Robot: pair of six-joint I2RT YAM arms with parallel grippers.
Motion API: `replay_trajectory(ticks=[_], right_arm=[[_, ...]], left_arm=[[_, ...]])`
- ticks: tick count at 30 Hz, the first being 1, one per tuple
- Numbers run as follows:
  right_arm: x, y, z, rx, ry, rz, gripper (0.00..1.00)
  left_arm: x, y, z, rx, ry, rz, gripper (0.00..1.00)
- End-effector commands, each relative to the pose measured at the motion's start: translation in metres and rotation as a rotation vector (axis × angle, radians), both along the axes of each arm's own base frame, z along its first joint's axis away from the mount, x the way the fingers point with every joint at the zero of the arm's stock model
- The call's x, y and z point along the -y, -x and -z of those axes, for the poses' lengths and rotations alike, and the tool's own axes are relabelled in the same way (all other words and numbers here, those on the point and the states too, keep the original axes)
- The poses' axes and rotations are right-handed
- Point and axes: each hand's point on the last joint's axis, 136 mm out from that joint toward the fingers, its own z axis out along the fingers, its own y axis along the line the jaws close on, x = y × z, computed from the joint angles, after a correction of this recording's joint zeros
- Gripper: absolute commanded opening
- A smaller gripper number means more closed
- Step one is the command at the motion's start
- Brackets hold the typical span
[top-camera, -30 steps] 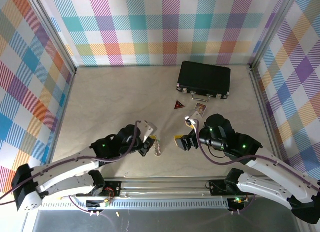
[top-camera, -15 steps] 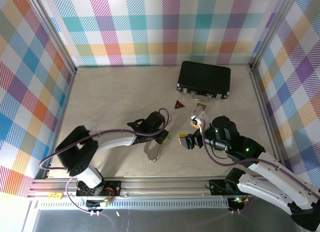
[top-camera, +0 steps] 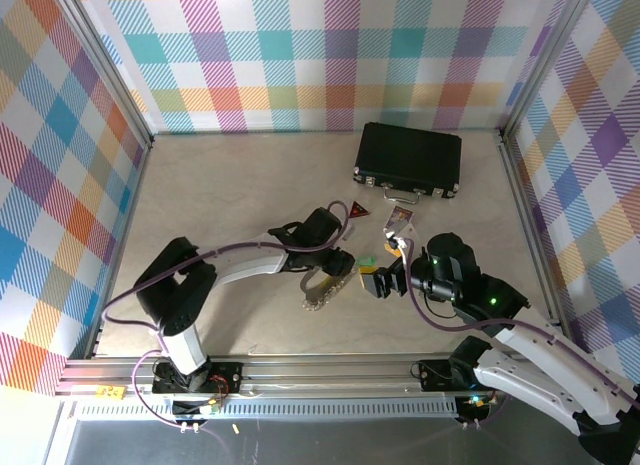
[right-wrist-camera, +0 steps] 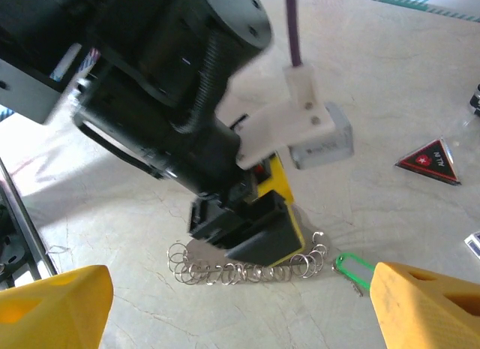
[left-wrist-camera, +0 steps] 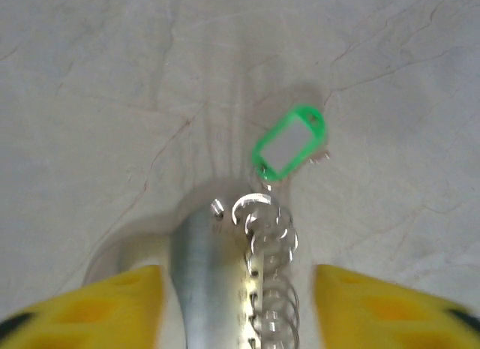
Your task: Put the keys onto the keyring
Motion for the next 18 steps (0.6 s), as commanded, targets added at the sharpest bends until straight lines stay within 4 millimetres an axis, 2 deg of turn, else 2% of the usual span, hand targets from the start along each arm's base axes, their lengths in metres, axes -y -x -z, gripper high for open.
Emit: replay_trajectory(ticks=[1, 4, 7, 9, 13, 14, 16, 18], right_arm=[[-0.006, -0.003, -0.001, 0.002, -0.034, -0.017, 0.89], [-0.008, -0.003, 0.000, -0.006, -0.041, -0.023, 0.90], [-0.010, -0.004, 0.003, -0.015, -0.050, -0.027, 0.90], [-0.012, -0.005, 0.007, -0.028, -0.053, -0.031, 0.90], [-0.016, -0.005, 0.009, -0.045, -0.061, -0.042, 0.91], [-0.016, -0.005, 0.009, -0.048, -0.063, -0.043, 0.91], [-0.017, -0.005, 0.010, -0.051, -0.062, -0.042, 0.91], [-0.016, -0.005, 0.012, -0.057, -0.062, -0.040, 0.91]], left_arm=[[-0.025, 0.022, -0.032, -0.031, 0.027, -0.061, 0.93], [-0.051, 0.045, -0.036, -0.067, 0.058, -0.141, 0.95], [-0.080, 0.065, -0.023, -0.119, 0.068, -0.246, 1.00], [-0.094, 0.075, -0.015, -0.146, 0.090, -0.318, 1.00], [-0.108, 0.088, 0.004, -0.195, 0.122, -0.397, 1.00], [-0.106, 0.086, 0.005, -0.190, 0.150, -0.408, 0.99], [-0.108, 0.087, 0.011, -0.200, 0.155, -0.428, 0.92], [-0.107, 0.088, 0.018, -0.215, 0.166, -0.440, 0.75]])
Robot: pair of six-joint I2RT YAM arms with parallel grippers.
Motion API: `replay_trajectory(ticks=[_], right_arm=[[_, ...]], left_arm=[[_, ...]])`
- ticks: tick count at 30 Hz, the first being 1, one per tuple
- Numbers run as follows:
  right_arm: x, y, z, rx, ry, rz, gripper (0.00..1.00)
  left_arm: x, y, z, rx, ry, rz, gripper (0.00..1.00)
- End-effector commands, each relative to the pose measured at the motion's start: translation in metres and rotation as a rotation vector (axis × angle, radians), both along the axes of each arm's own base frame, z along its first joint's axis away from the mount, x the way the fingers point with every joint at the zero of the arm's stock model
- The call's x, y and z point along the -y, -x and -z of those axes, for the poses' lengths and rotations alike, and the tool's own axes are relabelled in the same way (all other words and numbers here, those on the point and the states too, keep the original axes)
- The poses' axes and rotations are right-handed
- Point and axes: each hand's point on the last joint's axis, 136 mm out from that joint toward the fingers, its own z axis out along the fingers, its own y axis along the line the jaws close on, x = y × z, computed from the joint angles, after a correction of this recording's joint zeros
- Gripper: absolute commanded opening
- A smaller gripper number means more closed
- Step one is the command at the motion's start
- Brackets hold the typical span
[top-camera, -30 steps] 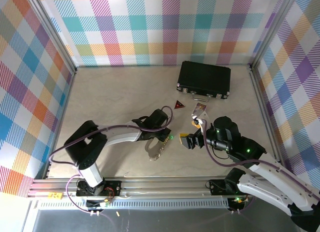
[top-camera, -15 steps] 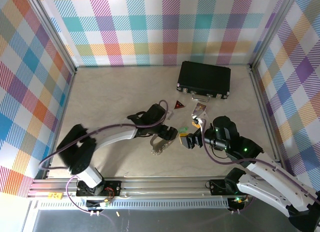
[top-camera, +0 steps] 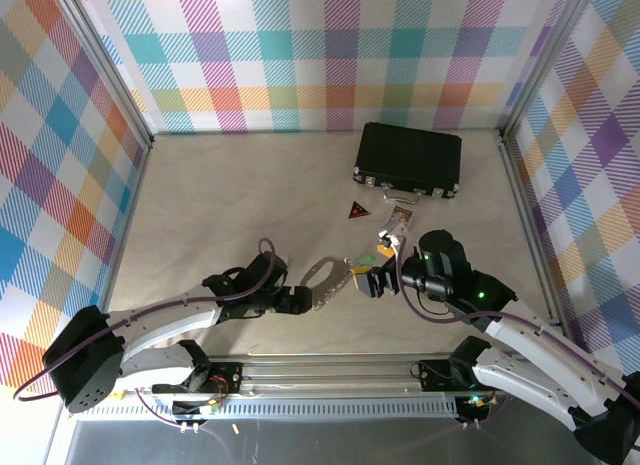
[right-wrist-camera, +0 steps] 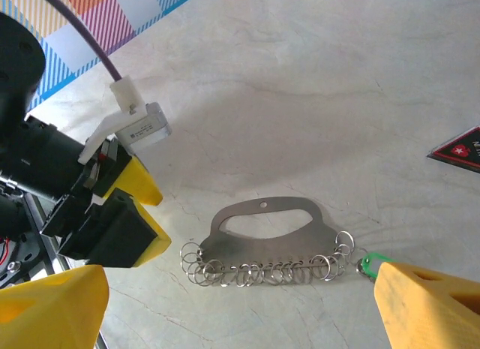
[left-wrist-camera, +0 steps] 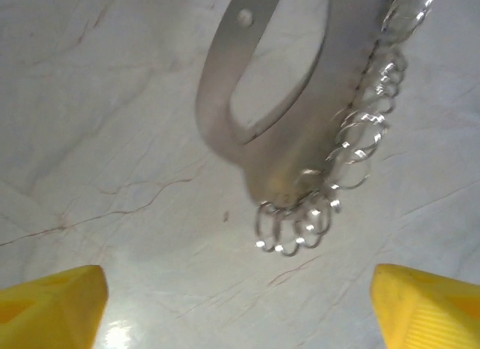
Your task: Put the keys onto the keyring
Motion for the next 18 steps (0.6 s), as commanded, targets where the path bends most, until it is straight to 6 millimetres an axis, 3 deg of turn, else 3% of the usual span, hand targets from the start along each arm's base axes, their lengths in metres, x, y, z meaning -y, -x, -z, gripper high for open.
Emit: replay_trajectory(ticks=[1, 5, 18], right_arm=[[-0.003, 0.000, 0.000, -0.007, -0.031, -0.008, 0.91], [-0.003, 0.000, 0.003, -0.015, -0.035, -0.007, 0.92], [0.004, -0.003, 0.004, -0.021, -0.047, 0.002, 0.92]], left_arm=[[0.009, -0.008, -0.001, -0.002, 0.084, -0.079, 0.67], [0.013, -0.006, 0.013, -0.032, 0.093, -0.081, 0.45], [0.026, -0.009, 0.027, -0.071, 0.114, -0.072, 0.30]])
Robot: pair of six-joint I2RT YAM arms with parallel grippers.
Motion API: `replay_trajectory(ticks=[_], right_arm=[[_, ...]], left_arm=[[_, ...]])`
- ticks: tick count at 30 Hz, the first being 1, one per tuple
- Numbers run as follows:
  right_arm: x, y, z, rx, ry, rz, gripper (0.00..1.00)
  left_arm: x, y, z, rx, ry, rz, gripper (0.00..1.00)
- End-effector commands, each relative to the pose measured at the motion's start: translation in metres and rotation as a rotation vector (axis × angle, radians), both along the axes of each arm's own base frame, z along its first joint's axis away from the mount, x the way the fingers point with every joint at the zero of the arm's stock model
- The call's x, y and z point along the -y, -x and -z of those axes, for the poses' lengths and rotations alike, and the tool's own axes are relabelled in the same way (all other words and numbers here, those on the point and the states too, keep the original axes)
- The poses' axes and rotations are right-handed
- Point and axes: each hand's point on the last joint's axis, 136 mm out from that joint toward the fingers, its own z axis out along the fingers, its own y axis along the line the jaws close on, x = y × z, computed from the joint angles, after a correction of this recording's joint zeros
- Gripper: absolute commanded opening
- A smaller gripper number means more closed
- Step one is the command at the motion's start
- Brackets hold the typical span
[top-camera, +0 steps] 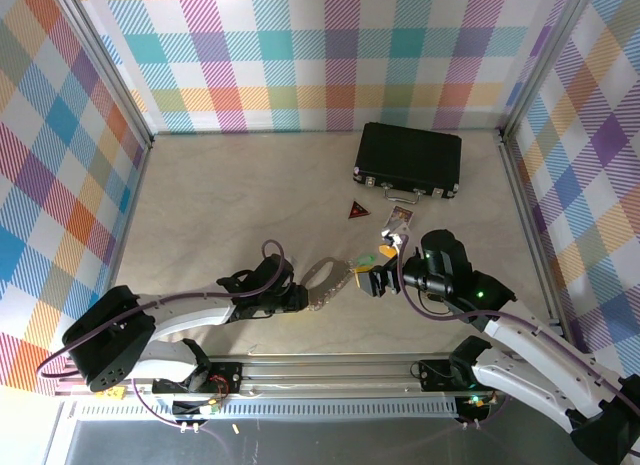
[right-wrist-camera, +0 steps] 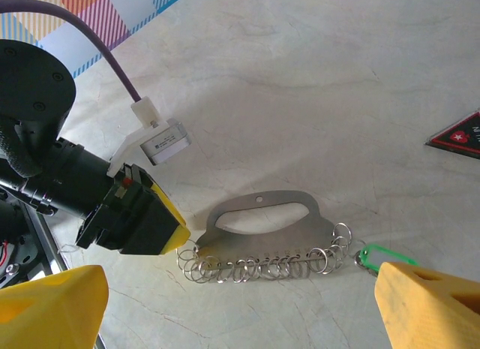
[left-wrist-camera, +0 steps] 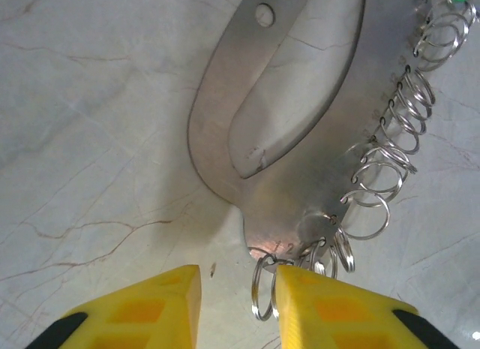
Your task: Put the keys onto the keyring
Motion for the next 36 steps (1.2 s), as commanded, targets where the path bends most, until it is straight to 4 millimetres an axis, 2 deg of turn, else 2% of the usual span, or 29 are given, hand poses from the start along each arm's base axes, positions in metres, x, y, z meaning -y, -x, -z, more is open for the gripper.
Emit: replay_trajectory(ticks=[1, 7, 12, 22, 36], right_arm=[[-0.001, 0.001, -0.005, 0.010, -0.035, -0.010, 0.92], [0.002, 0.002, -0.005, 0.011, -0.041, -0.005, 0.92], [0.004, 0.002, -0.007, 0.017, -0.040, -0.007, 0.92], [0.005, 0.003, -0.007, 0.022, -0.034, -0.012, 0.93], [0.011, 0.002, -0.009, 0.042, -0.014, 0.010, 0.93]], left_arm=[[0.005, 0.003, 0.004, -0.022, 0.029, 0.004, 0.30], [0.003, 0.005, 0.006, -0.023, 0.020, 0.000, 0.30], [0.006, 0.008, 0.009, -0.029, 0.030, 0.005, 0.22], [0.010, 0.008, 0.010, -0.030, 0.035, 0.015, 0.21], [0.013, 0.009, 0.006, -0.017, 0.041, 0.031, 0.02]])
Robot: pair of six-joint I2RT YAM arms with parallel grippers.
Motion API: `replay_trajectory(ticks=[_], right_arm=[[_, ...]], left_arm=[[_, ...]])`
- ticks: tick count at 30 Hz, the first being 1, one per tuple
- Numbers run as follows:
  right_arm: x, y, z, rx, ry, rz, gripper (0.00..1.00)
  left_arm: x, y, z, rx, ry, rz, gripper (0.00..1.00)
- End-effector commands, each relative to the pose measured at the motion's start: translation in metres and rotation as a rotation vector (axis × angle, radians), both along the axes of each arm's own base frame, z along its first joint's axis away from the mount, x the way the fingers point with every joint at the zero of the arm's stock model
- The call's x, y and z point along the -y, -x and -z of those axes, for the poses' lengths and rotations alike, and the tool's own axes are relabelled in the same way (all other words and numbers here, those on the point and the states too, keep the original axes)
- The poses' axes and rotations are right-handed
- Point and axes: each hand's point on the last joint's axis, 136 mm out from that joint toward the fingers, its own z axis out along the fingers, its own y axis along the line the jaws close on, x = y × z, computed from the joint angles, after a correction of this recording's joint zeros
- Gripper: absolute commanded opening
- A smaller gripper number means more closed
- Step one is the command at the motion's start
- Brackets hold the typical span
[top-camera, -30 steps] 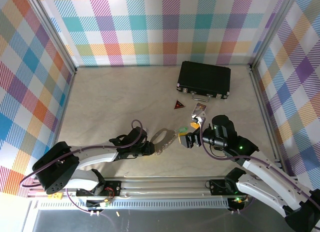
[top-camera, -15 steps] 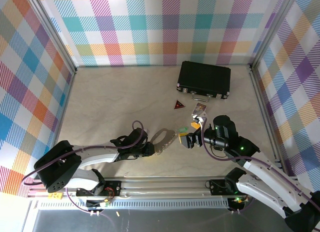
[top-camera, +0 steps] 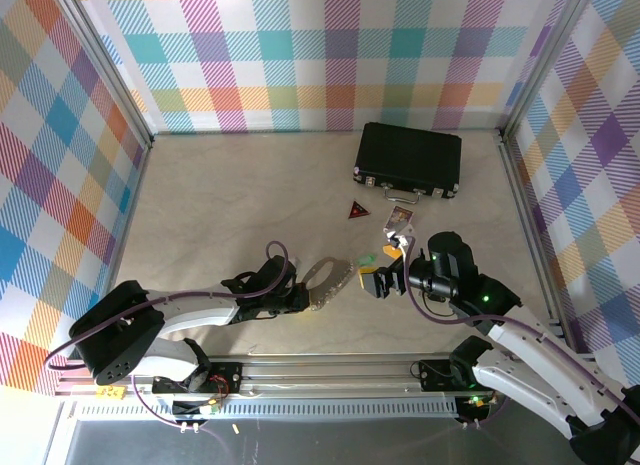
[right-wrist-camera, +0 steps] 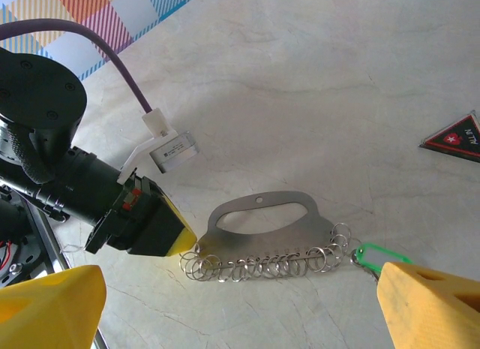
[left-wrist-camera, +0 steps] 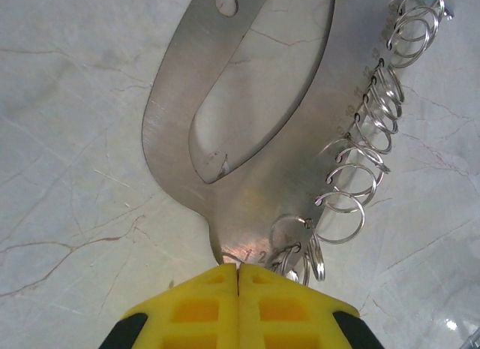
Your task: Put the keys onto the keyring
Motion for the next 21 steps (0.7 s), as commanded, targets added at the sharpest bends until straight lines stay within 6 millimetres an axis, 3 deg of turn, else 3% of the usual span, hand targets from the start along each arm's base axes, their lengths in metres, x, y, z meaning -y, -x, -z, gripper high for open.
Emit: replay_trajectory(ticks=[1, 6, 13, 21], right_arm=[[0.003, -0.001, -0.005, 0.025, 0.000, 0.007, 0.93], [0.002, -0.001, -0.007, 0.027, -0.008, 0.003, 0.93], [-0.003, 0.002, -0.017, 0.034, -0.044, -0.029, 0.92], [-0.023, 0.023, -0.060, 0.102, -0.171, -0.200, 0.88]], left_arm=[[-0.004, 0.007, 0.002, -0.010, -0.029, 0.017, 0.00], [-0.012, 0.001, -0.026, 0.087, -0.114, 0.070, 0.00], [0.001, -0.006, -0.108, 0.394, -0.078, 0.232, 0.00], [0.011, -0.003, -0.190, 0.758, -0.048, 0.417, 0.00]])
